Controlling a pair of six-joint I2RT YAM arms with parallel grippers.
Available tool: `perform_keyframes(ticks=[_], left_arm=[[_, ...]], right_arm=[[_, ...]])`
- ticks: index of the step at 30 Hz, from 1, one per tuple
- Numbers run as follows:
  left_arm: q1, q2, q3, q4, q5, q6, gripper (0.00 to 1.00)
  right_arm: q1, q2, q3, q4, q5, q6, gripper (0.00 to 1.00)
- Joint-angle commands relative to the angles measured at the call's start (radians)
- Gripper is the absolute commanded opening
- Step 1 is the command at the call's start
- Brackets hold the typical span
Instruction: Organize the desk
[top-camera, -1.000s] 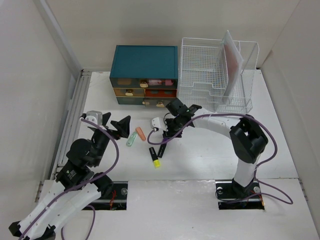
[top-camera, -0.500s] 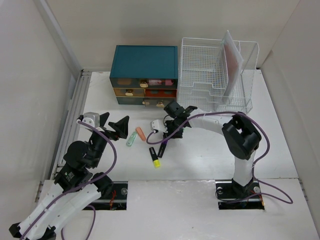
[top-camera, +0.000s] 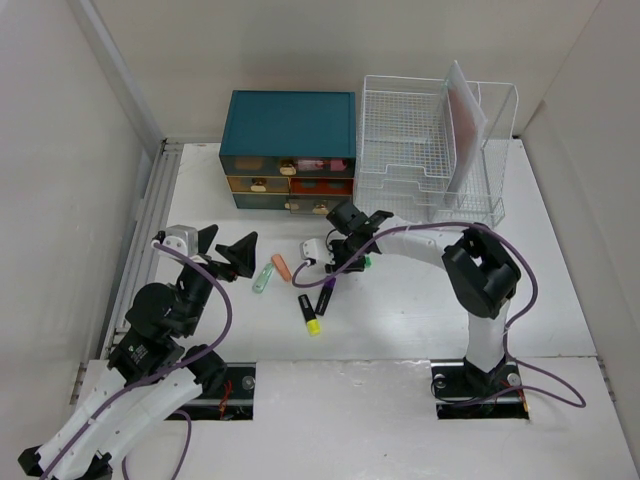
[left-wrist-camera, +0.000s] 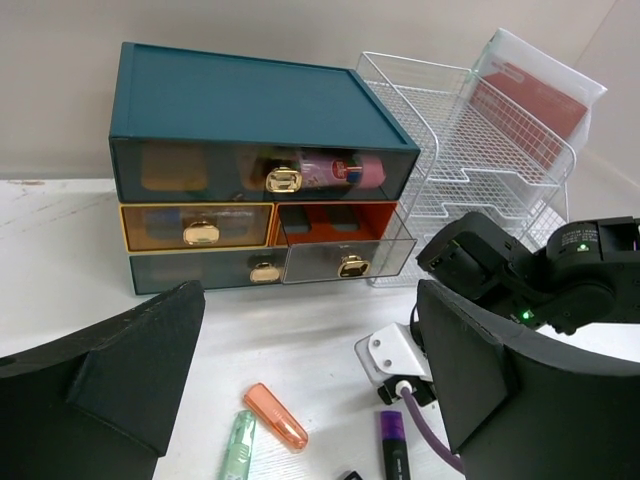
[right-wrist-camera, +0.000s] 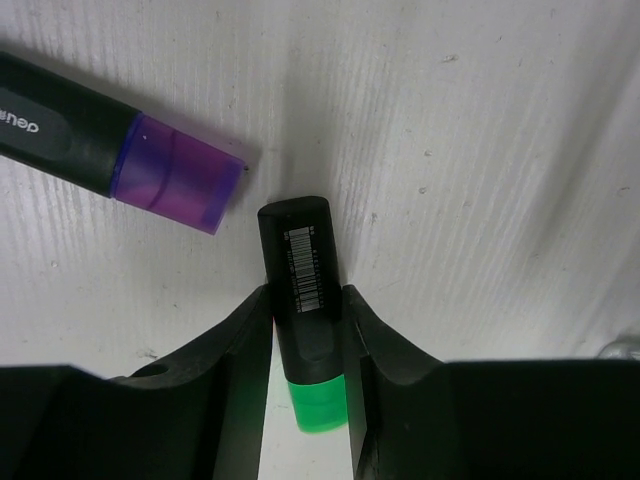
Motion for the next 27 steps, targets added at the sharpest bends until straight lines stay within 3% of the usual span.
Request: perform_keyframes(ticks=[1, 6, 12, 18, 27], left_arm=[[0.004, -0.012, -0.008, 0.038, 0.008, 0.017, 0.84], [0.004, -0.012, -0.008, 0.038, 0.008, 0.017, 0.84], [0.004, -0.003, -0.008, 0.038, 0.008, 0.017, 0.84], [0.004, -0.003, -0.017, 0.038, 0.008, 0.017, 0.84], [0.004, 0.006, -0.017, 0.038, 0.008, 0.017, 0.84]], right_arm=[[0.006, -0.074, 0.062, -0.042, -0.031, 0.021, 0.15], [0.006, -0.201, 0.169, -0.095, -0.143, 0.043, 0.15], [0.006, -0.252, 0.306, -0.088, -0.156, 0.078, 0.16], [0.006, -0.261, 0.334, 0.110, -0.030, 0.136, 0.16], [0.006, -0.116, 0.398, 0.282, 0.208, 0.147, 0.17]])
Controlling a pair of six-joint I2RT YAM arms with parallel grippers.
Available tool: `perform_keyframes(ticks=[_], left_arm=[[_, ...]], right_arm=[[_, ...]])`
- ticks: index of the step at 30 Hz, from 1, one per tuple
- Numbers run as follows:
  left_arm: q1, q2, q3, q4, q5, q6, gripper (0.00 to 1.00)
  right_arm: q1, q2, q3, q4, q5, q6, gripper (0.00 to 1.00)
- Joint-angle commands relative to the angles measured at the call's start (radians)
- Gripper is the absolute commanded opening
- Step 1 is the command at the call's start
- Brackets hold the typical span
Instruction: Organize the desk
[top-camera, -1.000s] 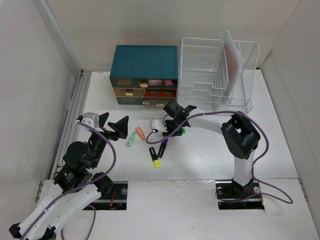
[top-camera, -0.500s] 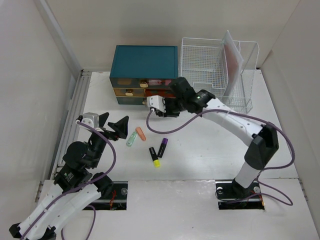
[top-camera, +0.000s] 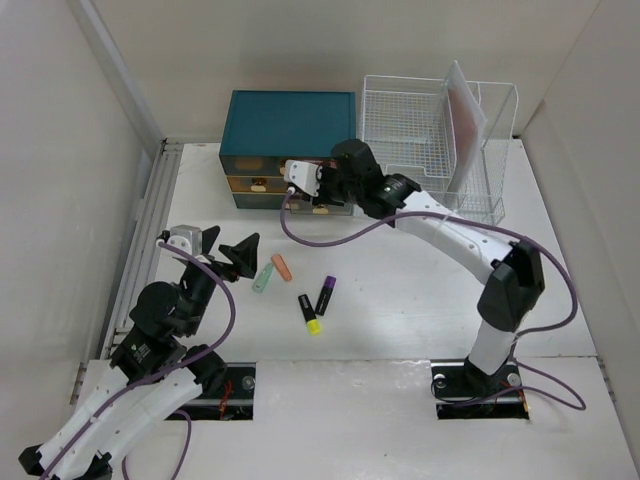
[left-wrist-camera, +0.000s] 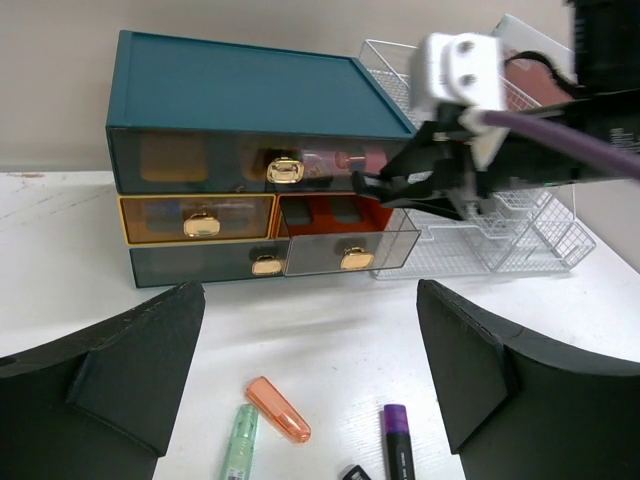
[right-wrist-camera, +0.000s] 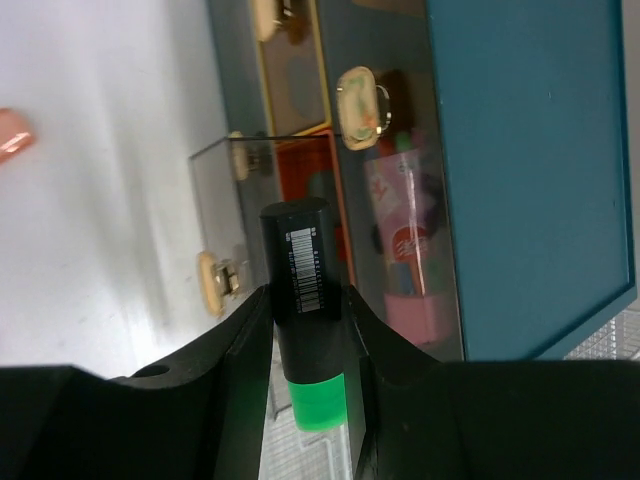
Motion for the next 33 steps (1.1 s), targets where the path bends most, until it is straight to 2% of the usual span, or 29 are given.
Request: perform_keyframes(ticks=[1, 9, 11, 17, 19, 24, 26, 27, 28, 29, 33], left_arm=[[0.004, 0.003, -0.003, 0.038, 0.008, 0.017, 0.84], [0.004, 0.012, -0.003, 0.038, 0.008, 0.017, 0.84], [0.004, 0.012, -0.003, 0.038, 0.008, 0.017, 0.84], [0.004, 0.012, -0.003, 0.038, 0.008, 0.017, 0.84], [0.004, 0.012, -0.003, 0.038, 0.008, 0.017, 0.84], [0.004, 0.012, -0.003, 0.038, 0.008, 0.017, 0.84], [0.004, 0.012, -0.003, 0.038, 0.008, 0.017, 0.84], [0.004, 0.012, -0.003, 0.038, 0.008, 0.017, 0.84], [0.004, 0.012, -0.003, 0.038, 0.008, 0.017, 0.84], [0.004, 0.012, -0.003, 0.038, 0.008, 0.017, 0.84], [0.004, 0.003, -0.003, 0.038, 0.008, 0.017, 0.84]], right_arm=[[-0.003, 0.062, 0.079, 0.114, 0.116, 0.024, 0.17], [-0.043, 0.145, 0.161, 0.116, 0.127, 0.033, 0.20], [-0.043, 0.171, 0.172, 0.107, 0.127, 0.033, 0.23], [-0.053, 0.181, 0.183, 0.076, 0.118, 0.065, 0.52], [-0.053, 0.170, 0.172, 0.076, 0.107, 0.079, 0.56], [-0.053, 0.110, 0.163, 0.051, 0.061, 0.101, 0.56], [-0.053, 0.075, 0.127, 0.013, -0.044, 0.101, 0.53], [-0.053, 0.037, 0.113, -0.013, -0.104, 0.051, 0.50], [-0.053, 0.018, 0.097, -0.051, -0.257, 0.005, 0.49], [-0.053, 0.003, 0.065, -0.155, -0.333, -0.116, 0.49], [-0.053, -0.010, -0.008, -0.367, -0.575, -0.337, 0.49]])
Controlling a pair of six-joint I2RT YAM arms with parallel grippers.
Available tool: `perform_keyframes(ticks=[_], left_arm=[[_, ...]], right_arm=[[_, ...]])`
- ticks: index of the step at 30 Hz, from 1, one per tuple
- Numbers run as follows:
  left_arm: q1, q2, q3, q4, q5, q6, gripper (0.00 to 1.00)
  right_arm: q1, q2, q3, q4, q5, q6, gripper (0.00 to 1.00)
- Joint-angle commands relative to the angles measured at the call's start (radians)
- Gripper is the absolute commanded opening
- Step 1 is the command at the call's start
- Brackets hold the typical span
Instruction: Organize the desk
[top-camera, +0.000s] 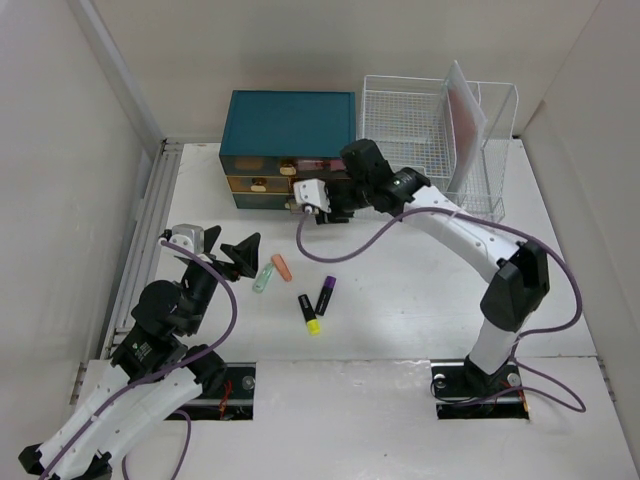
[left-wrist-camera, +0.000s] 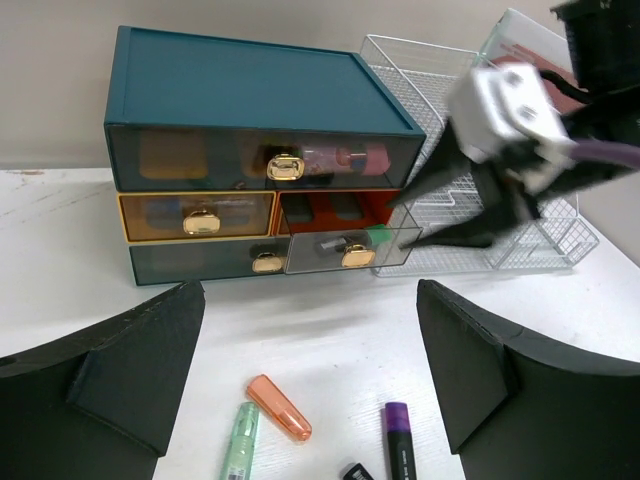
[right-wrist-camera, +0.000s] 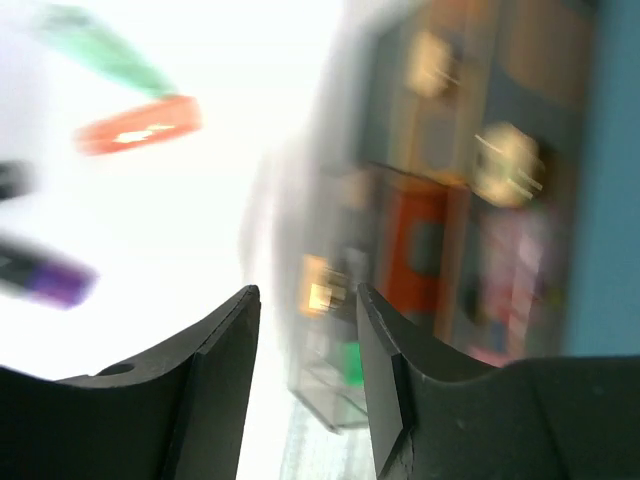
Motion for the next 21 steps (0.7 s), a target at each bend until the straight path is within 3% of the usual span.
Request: perform_keyframes(ticks=[1, 4, 7, 21], left_arm=[[0.004, -0.008, -0.003, 0.038, 0.008, 0.016, 0.84], [0.004, -0.008, -0.003, 0.038, 0.008, 0.016, 0.84], [0.004, -0.008, -0.003, 0.038, 0.008, 0.016, 0.84], [0.004, -0.017, -0.003, 0.038, 0.008, 0.016, 0.84]], right_arm=[[0.004, -0.018, -0.063, -0.236, -0.287, -0.263, 0.49], [0.020, -0.018, -0.165, -0.231, -0.315, -0.340, 0.49], [0.094, -0.018, -0.254, -0.166, -0.231, -0.340, 0.49], [0.212, 0.166, -0.206, -0.204, -0.151, -0.340, 0.50]])
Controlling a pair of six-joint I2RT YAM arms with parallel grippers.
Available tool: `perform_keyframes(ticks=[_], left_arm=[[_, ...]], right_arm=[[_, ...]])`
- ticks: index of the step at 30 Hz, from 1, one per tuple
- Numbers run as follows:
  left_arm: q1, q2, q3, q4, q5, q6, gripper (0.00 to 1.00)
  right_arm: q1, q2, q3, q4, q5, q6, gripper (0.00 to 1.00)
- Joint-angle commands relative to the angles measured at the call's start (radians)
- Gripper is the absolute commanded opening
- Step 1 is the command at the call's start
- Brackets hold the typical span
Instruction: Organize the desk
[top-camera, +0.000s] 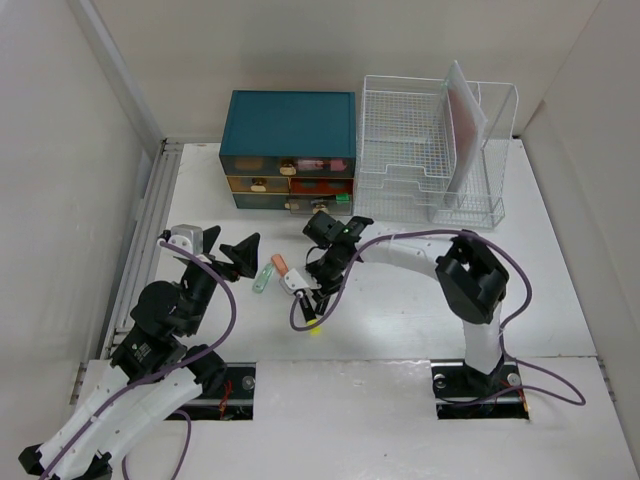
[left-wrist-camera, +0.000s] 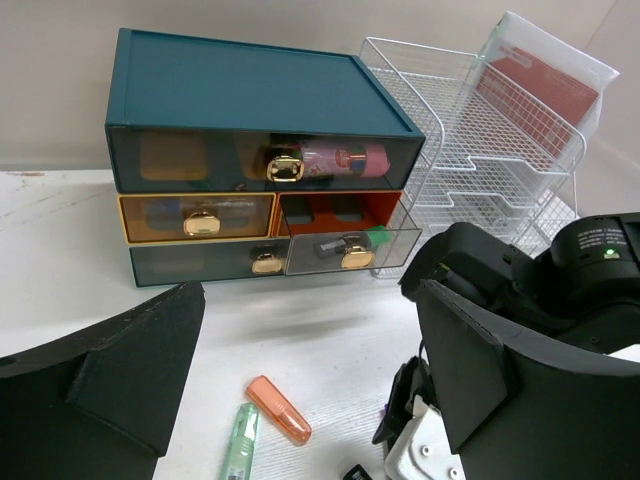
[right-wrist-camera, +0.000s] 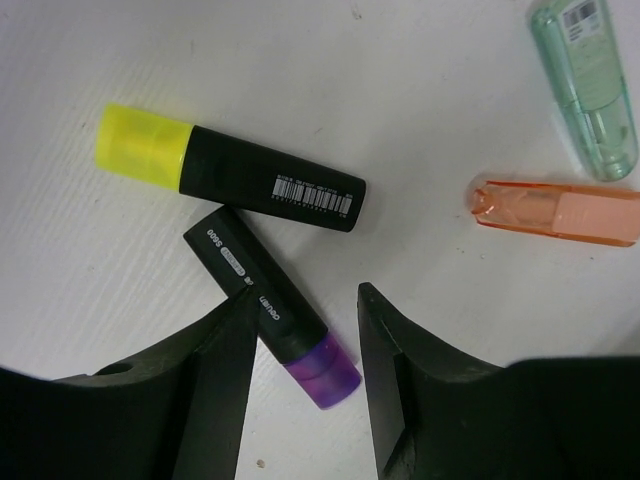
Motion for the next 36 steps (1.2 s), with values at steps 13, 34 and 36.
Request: perform_keyframes(ticks=[13, 34, 36], left_arm=[[0.004, -0.021, -0.003, 0.038, 0.008, 0.016, 0.84], [0.004, -0.021, -0.003, 0.038, 0.008, 0.016, 0.84], [0.004, -0.021, -0.003, 0.038, 0.008, 0.016, 0.84]], right_arm=[[0.013, 0.071, 0.053, -0.130, 0.034, -0.086, 0.50], [0.032, 0.041, 0.043, -0.031, 0.163, 0.034, 0.18], [0.032, -0.005, 0.092, 0.003, 0.190, 0.110, 0.18]])
